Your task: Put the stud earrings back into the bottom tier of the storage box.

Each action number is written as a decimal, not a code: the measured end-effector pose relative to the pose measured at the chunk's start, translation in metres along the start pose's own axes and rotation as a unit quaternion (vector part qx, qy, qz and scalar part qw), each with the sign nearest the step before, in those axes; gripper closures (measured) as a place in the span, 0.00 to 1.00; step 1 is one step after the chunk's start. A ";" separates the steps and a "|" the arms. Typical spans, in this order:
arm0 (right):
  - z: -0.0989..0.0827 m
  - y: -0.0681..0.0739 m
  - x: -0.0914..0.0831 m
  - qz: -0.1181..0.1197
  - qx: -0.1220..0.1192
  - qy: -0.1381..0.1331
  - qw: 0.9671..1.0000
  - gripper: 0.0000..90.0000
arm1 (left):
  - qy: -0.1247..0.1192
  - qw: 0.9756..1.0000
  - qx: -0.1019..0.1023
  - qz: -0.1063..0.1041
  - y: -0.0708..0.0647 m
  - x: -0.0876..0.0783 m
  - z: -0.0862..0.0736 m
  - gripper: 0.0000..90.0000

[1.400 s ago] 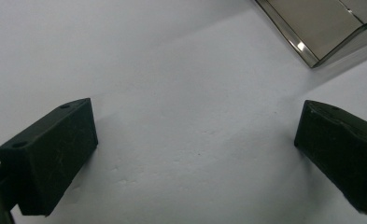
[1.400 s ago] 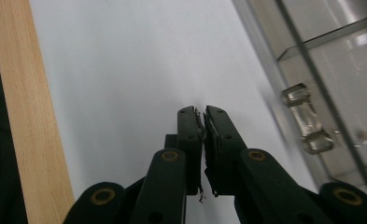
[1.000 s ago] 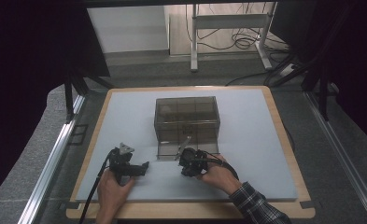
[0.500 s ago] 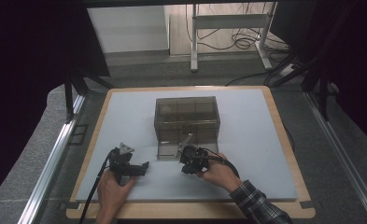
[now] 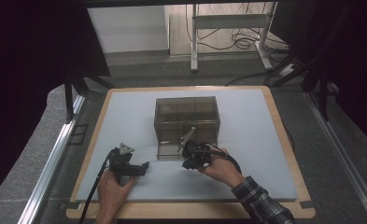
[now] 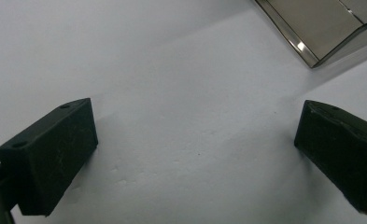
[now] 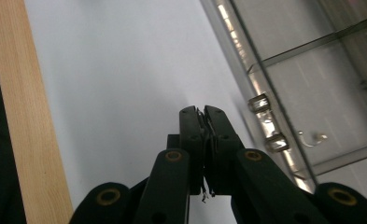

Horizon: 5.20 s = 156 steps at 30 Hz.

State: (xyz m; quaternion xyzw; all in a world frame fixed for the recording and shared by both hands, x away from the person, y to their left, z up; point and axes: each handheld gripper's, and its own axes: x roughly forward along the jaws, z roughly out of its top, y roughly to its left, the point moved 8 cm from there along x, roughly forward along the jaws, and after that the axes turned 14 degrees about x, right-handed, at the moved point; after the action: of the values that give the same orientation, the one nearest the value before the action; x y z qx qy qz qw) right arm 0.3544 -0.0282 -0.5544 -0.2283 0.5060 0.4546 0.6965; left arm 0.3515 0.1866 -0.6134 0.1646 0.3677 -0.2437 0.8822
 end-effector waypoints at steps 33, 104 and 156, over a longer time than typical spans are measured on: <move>0.040 -0.051 0.002 -0.043 0.031 -0.042 0.998 0.94 | 0.002 1.000 0.003 0.000 0.000 0.000 0.000 0.00; 0.037 -0.047 0.006 -0.038 0.040 -0.079 0.995 0.60 | 0.002 1.000 0.002 -0.001 0.000 0.000 0.000 0.00; -0.006 -0.029 -0.022 -0.053 0.037 -0.148 0.987 0.15 | 0.000 1.000 -0.002 0.000 0.000 0.000 0.000 0.00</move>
State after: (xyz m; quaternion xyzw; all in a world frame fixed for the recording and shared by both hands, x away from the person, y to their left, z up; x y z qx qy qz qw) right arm 0.3748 -0.0554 -0.5405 -0.1586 0.4014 0.4269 0.7946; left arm 0.3515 0.1864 -0.6133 0.1631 0.3681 -0.2426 0.8826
